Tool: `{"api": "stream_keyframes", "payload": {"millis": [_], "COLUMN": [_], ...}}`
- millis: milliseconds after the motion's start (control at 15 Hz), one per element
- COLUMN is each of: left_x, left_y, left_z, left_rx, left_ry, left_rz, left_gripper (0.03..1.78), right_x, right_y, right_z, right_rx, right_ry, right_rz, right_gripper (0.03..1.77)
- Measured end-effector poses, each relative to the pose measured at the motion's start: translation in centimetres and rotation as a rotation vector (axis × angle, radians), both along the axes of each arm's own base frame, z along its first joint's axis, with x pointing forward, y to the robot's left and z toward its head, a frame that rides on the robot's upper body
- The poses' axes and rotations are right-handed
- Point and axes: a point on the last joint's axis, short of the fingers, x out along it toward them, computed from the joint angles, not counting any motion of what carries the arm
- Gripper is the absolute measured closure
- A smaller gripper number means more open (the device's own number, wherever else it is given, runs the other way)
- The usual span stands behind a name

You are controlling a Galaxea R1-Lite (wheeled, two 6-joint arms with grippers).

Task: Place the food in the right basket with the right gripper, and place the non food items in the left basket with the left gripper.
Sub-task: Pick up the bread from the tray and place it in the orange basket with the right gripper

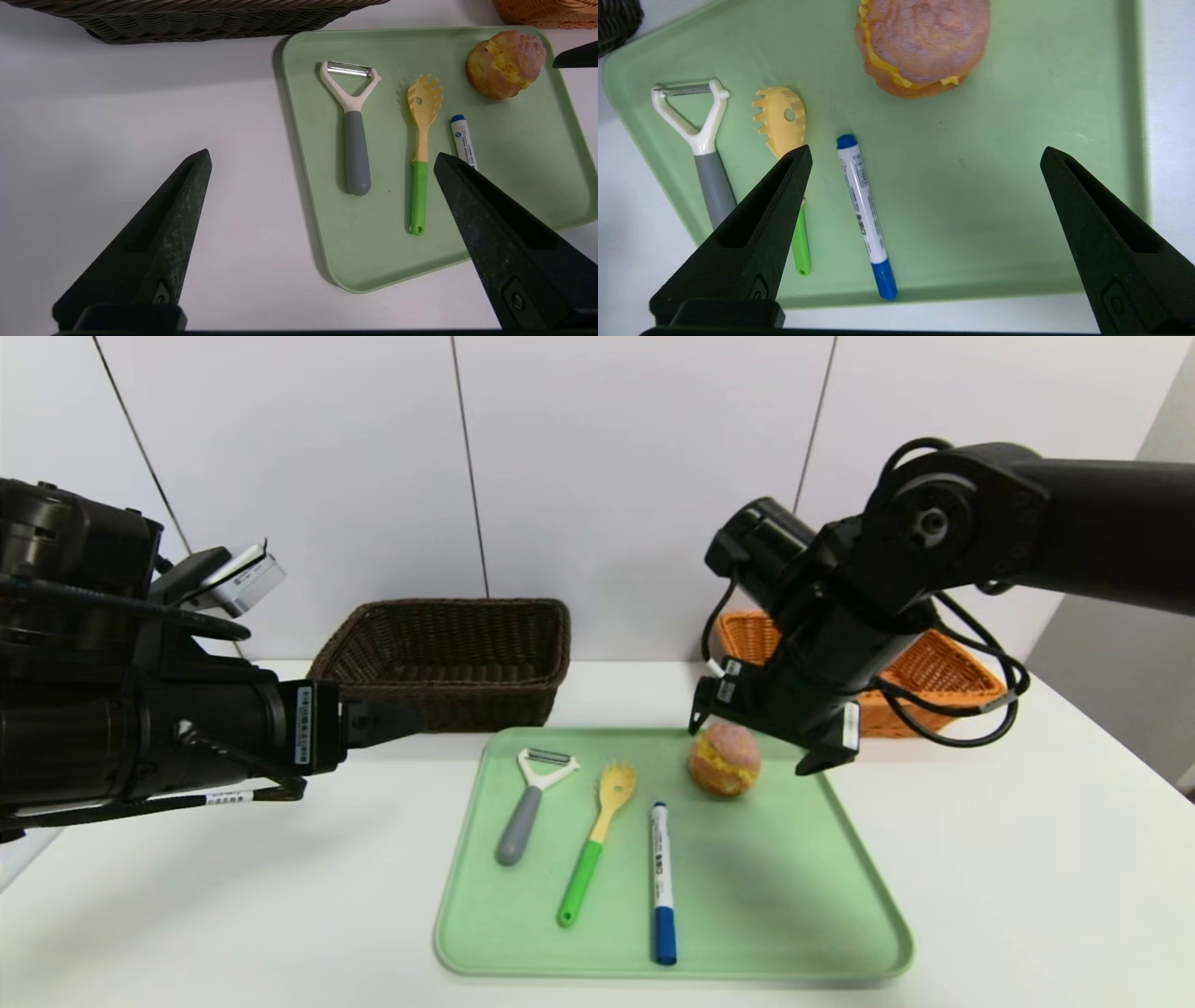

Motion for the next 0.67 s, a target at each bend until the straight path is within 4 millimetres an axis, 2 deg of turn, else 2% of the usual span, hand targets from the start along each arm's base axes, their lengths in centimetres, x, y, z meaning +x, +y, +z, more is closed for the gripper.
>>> {"api": "stream_keyframes", "payload": {"millis": [400, 667], "left_x": [-0.2, -0.2], "left_y": [0.1, 0.1], "left_z": [0.1, 0.1], "left_rx": [-0.003, -0.004], "left_ry": [-0.003, -0.004], "left_rz": [0.000, -0.002], "left_gripper": [0.12, 0.12], "right_x": [2.8, 3.8], "right_y": [1.5, 2.0], "right_z": [-4.2, -5.8], "right_rx": [-0.090, -0.129], "right_ry": [-0.014, -0.020], "right_rz": [-0.036, -0.048], "right_gripper": [0.10, 0.10]}}
